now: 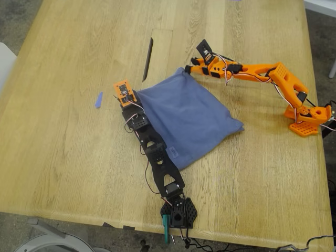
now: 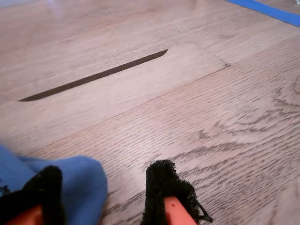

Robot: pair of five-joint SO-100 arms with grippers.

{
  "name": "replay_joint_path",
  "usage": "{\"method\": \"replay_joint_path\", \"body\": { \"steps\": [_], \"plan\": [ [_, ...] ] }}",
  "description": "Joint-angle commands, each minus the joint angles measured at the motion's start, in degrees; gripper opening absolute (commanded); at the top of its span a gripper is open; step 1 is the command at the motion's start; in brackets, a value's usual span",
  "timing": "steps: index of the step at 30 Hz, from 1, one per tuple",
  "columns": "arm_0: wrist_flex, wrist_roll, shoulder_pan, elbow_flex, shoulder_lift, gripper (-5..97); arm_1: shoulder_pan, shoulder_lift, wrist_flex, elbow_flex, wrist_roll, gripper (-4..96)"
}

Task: Fold a T-shirt

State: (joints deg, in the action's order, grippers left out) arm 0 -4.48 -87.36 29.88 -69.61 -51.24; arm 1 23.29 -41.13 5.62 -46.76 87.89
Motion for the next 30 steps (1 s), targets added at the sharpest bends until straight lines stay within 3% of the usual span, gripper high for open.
{"method": "replay_joint_path", "body": {
  "steps": [1, 7, 18, 30],
  "plan": [
    [-0.79, -0.26, 2.81, 7.38, -5.19, 0, -0.26, -2.64, 12.39, 12.83, 0.0, 35.2],
    [-0.35, -0.09, 2.72, 6.94, -5.19, 0, 0.88, -2.29, 36.91, 26.1, 1.58, 43.9],
    [0.18, 0.09, 2.46, 5.62, -5.62, 0, 0.26, 0.88, 32.08, 25.31, 4.31, 53.9],
    [0.09, 0.09, 2.11, 2.29, -6.86, 0, -2.64, 2.02, 23.03, 23.91, -7.65, 55.2]
  ]
}}
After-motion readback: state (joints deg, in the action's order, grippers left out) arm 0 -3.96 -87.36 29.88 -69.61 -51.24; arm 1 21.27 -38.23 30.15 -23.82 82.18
